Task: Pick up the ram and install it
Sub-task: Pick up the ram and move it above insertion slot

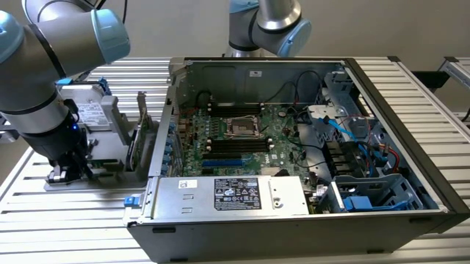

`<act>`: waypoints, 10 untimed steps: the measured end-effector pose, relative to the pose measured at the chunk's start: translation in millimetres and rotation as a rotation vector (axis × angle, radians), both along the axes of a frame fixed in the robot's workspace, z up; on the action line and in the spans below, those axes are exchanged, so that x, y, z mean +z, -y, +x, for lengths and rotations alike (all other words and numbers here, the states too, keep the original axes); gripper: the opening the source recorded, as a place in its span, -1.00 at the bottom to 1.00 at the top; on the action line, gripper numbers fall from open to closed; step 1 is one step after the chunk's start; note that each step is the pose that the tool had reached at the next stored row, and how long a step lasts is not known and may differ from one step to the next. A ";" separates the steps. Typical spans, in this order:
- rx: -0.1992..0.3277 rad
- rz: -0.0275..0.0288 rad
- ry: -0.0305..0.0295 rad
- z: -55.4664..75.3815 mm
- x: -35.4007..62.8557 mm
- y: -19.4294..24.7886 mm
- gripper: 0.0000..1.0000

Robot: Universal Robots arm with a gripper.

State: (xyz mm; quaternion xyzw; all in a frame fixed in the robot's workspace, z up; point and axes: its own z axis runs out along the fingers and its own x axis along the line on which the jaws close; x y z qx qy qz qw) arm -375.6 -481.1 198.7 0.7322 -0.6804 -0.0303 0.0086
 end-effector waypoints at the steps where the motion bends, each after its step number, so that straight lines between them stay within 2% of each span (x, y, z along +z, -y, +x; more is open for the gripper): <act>1: 0.000 -0.0001 -0.0001 0.0 0.9 0.0 -0.73; 10: 0.000 -0.0004 -0.0010 0.0 15.4 0.0 -0.73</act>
